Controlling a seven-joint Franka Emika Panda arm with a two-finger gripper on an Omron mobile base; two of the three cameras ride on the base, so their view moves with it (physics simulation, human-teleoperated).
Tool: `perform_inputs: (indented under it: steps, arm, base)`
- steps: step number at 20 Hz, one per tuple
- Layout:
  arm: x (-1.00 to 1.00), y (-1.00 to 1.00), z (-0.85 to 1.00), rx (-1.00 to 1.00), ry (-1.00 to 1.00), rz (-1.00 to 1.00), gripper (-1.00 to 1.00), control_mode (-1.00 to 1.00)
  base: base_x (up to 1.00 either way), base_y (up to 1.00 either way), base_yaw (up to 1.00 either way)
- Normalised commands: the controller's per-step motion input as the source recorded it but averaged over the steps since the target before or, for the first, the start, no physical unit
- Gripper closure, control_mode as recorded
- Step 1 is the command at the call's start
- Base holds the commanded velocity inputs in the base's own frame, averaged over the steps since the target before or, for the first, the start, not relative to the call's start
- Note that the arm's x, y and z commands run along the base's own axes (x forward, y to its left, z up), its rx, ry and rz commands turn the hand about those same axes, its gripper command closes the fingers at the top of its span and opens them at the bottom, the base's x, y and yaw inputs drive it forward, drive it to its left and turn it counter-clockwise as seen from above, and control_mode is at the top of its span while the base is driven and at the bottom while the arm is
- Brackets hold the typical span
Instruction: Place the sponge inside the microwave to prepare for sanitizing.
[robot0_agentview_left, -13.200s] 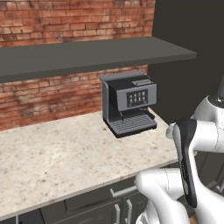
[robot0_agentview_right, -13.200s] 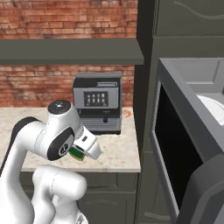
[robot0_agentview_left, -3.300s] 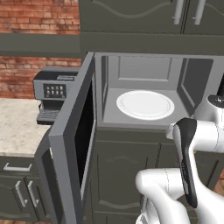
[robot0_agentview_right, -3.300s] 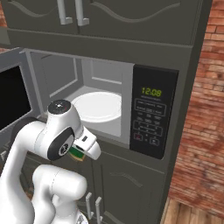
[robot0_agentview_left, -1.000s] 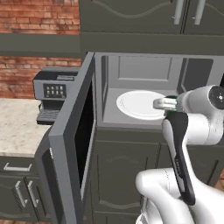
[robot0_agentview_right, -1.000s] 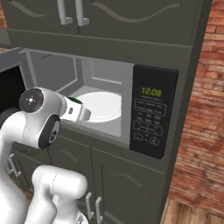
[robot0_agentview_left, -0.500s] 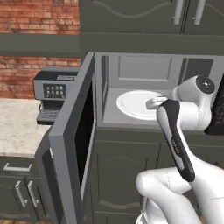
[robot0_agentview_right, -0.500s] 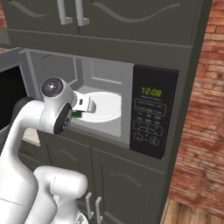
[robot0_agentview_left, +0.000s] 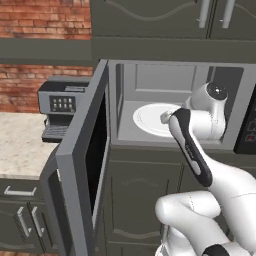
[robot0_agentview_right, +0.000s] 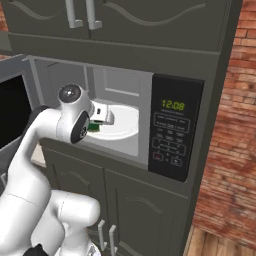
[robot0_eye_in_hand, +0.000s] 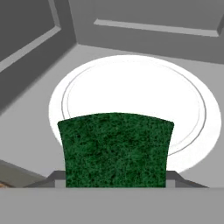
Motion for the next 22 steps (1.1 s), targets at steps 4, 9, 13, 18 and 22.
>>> perform_inputs:
  steps: [4,9,13,18,22]
  arm:
    - [0.41,0.0,-0.38,-0.01,0.0,0.0,1.0,-1.0]
    - [0.46,-0.03,-0.23,0.0,0.0,0.0,1.0,-1.0]
    - [0.42,-0.07,-0.1,0.0,0.0,0.0,1.0,-1.0]
    - [0.33,-0.09,-0.15,0.0,0.01,0.0,1.0,-1.0]
    - [0.38,-0.12,-0.25,0.0,0.01,0.0,1.0,-1.0]
  base:
    - [0.0,0.0,0.0]
    - [0.0,0.0,0.0]
    - [0.0,0.0,0.0]
    - [0.0,0.0,0.0]
    - [0.0,0.0,0.0]
